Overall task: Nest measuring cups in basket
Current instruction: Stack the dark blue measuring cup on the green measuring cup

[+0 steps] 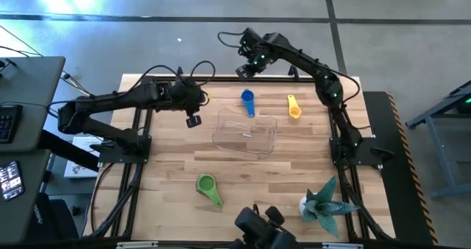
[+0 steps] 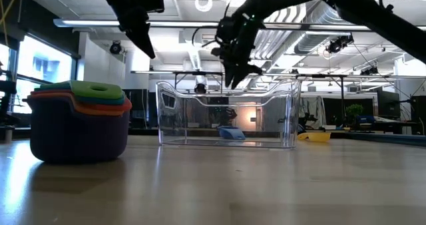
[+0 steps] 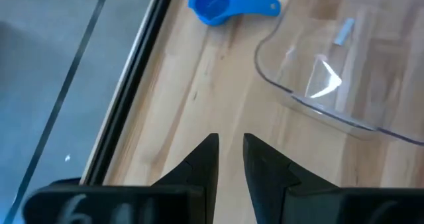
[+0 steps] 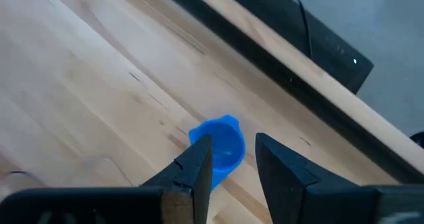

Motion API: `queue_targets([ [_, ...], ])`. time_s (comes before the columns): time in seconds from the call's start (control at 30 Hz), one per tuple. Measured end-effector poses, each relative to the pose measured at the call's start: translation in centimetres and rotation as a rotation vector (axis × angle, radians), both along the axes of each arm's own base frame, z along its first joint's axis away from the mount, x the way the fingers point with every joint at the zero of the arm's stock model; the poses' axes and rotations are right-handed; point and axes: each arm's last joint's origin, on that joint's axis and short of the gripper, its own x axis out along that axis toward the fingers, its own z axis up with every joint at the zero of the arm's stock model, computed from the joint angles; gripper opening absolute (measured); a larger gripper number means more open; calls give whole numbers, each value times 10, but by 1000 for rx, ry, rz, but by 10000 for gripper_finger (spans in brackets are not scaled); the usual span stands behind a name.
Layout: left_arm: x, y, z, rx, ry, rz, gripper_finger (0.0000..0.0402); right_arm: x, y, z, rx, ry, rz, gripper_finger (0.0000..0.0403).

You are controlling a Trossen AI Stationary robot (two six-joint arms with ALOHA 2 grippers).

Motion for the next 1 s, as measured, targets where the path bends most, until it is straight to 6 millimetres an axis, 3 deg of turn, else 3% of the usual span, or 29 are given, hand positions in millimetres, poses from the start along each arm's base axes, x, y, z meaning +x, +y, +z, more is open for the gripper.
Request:
queue_targets([
  [0.37,-6,15,0,-8,-7,80,60,15,-4,-60,96,169,66,107],
  [0.7,-9,23,0,-6,-7,111,60,25,3,-79,44,236,69,107],
  [1.0,-13,31,0,11,15,106,60,20,7,-114,100,304,36,107],
])
